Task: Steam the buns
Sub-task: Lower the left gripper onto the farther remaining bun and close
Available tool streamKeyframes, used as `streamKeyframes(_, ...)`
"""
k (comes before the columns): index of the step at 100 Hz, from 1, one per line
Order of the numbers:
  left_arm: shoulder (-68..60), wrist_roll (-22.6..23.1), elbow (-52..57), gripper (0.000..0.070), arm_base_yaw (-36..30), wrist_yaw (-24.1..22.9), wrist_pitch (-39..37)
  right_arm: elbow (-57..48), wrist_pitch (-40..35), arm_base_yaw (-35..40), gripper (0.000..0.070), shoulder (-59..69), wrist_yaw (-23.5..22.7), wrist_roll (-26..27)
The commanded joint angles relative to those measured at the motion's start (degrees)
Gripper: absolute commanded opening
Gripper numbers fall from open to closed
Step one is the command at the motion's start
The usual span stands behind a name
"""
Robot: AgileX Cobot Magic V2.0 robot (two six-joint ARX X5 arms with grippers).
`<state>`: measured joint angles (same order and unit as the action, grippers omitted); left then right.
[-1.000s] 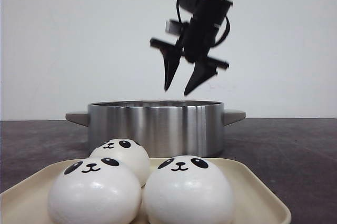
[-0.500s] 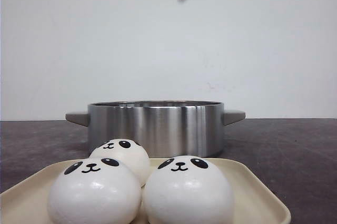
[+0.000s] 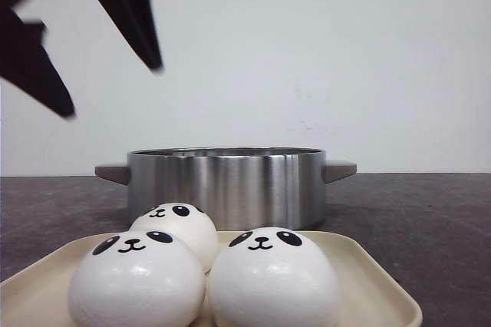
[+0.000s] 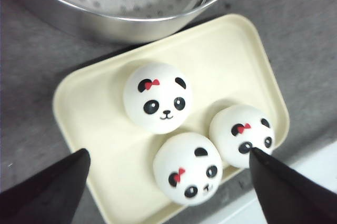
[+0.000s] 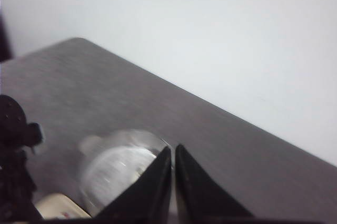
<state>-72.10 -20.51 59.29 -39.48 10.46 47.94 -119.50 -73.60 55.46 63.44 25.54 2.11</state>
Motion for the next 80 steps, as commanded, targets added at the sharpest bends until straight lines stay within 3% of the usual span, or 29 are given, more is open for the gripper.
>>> streamKeyframes(1, -3.23, 0.44, 0.50, 0.0592, -0.74, 0.02, -0.90, -1.18, -3.30, 1.25, 0.0004, -1.49, 4.70, 4.44)
streamKeyframes(13, -8.50, 0.52, 0.50, 0.0591, -1.40, 0.02, -1.49, -1.18, -7.69, 1.46, 0.0004, -6.82, 8.02, 8.02)
streamKeyframes(34, -16.20, 0.63, 0.50, 0.0590, -1.97, -0.20, -5.88, -1.14, -7.45, 1.40, 0.0004, -11.91, 8.09, 7.93)
streamKeyframes(52, -20.68, -2.34, 0.52, 0.0573, -2.01, -1.66, -11.13, -1.01, -7.58, 1.40, 0.0004, -11.96, 8.96, 6.67)
streamKeyframes(69, -23.76, -3.17, 0.52, 0.0547, -2.05, -3.43, -11.58, 0.66, -7.61, 1.40, 0.0004, -11.98, 8.96, 7.15)
streamKeyframes(74, -24.48, -3.17, 0.52, 0.0496, -2.05, -3.56, -11.54, 0.74, -7.67, 1.40, 0.0004, -11.98, 8.96, 7.45)
streamKeyframes(80, -25.14, -3.17, 0.52, 0.0346, -2.05, -3.56, -11.54, 0.74, -7.67, 1.40, 0.0004, -11.98, 8.94, 7.69)
